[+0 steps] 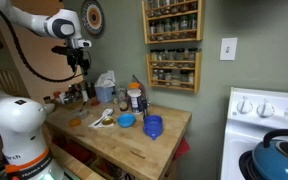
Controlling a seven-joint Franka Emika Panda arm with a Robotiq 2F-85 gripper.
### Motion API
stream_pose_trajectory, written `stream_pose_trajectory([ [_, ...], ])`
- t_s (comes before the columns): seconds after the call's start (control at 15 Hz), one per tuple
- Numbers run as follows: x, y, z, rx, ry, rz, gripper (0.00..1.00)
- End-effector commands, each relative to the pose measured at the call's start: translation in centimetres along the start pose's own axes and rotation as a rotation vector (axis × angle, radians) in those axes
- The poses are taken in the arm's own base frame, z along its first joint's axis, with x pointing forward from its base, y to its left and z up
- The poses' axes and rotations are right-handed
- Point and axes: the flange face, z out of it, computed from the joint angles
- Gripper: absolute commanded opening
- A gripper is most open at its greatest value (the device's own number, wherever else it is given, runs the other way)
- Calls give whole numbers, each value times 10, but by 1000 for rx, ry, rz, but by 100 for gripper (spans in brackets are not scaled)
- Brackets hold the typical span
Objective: Pick up the red lid and put it on the upside down clear container
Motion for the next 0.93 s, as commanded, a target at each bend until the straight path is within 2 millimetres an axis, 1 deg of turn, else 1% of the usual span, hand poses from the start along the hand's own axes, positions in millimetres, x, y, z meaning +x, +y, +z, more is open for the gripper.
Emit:
stream_pose_trajectory([
  [0.0, 0, 0, -1, 0, -1, 0, 100],
  [0.13, 0, 0, -1, 0, -1, 0, 100],
  [0.27, 8, -18, 17, -26, 16, 31, 100],
  [0.53, 23, -60, 69, -105, 73, 34, 100],
  [0.6, 28, -67, 89, -141, 75, 26, 100],
  [0.67, 32, -72, 102, -167, 88, 23, 100],
  [0.73, 36, -73, 121, -213, 90, 35, 100],
  [0.8, 42, -74, 137, -257, 79, 72, 100],
  [0.87, 48, -70, 153, -293, 77, 124, 100],
])
